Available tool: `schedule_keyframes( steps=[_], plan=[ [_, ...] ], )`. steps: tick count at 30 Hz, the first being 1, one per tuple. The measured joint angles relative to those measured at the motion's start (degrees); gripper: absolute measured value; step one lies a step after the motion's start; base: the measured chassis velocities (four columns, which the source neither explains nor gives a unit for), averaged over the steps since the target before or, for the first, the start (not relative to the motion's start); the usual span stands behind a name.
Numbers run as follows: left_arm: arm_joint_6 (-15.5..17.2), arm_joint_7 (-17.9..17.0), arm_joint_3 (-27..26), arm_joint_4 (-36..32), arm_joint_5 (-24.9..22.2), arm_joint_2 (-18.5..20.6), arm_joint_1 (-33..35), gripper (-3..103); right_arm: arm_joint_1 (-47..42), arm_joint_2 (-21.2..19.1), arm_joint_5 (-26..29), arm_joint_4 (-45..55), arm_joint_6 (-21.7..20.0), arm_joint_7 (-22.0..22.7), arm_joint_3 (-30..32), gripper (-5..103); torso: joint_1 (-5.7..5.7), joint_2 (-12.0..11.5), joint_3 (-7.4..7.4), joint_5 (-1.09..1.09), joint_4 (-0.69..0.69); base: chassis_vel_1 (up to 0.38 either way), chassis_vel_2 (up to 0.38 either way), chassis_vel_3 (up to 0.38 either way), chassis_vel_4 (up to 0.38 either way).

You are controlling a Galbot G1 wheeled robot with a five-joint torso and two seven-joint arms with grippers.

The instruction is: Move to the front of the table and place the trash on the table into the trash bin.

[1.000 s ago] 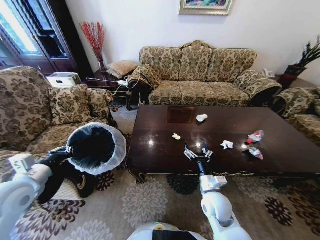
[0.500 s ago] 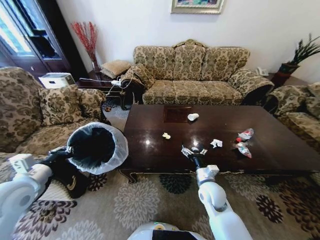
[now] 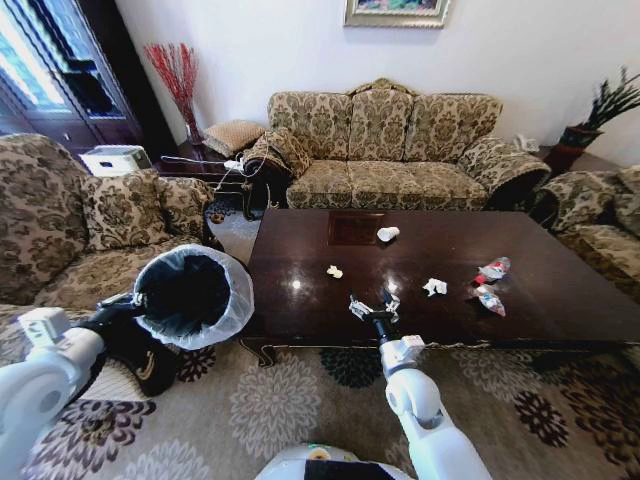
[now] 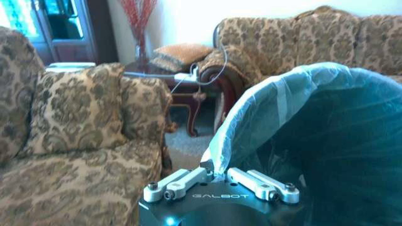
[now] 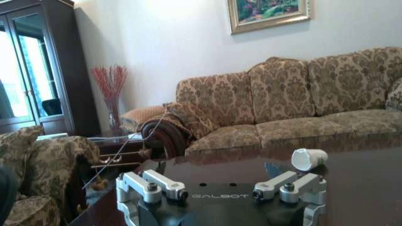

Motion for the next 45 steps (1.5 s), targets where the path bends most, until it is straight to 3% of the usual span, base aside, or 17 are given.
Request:
schedule_keyframes(
  steps=[2, 12, 19, 27, 45],
  plan=[
    [0.0, 1.9, 1.0, 1.4, -0.9, 3.1, -3.1, 0, 0.0, 0.0, 0.0, 0.1, 0.1, 0.0, 0.1, 100, 0.01, 0.0, 0.0, 0.02, -0.11, 0.0, 0.0, 0.0, 0.0],
    [1.3, 2.2, 2.2, 5.5, 0.2, 8.3, -5.3, 0, 1.6, -0.3, 0.1, -1.2, 0.4, 0.0, 0.0, 100, 0.0, 0.0, 0.0, 0.0, -0.06, 0.0, 0.0, 0.0, 0.0],
    [1.1, 2.1, 3.7, 8.1, 1.8, 8.8, -5.4, 0, 7.2, 0.0, 0.7, -7.2, 1.3, -0.2, -1.6, 100, 0.02, 0.0, 0.01, 0.05, -0.05, 0.0, 0.0, 0.0, 0.0],
    [1.0, 2.1, 5.0, 8.9, 2.7, 8.1, -5.8, 0, 11.9, 1.0, 0.7, -13.9, -0.7, -1.1, -2.7, 100, 0.01, 0.0, 0.01, 0.02, -0.04, 0.0, 0.0, 0.0, 0.0],
    [1.2, 2.1, 4.5, 5.2, 1.5, 8.5, -5.5, 0, 21.3, 3.4, 1.0, -28.9, 2.8, -0.7, -5.3, 100, 0.04, 0.0, 0.02, 0.02, -0.06, -0.071, 0.071, 0.069, -0.069]
  ],
)
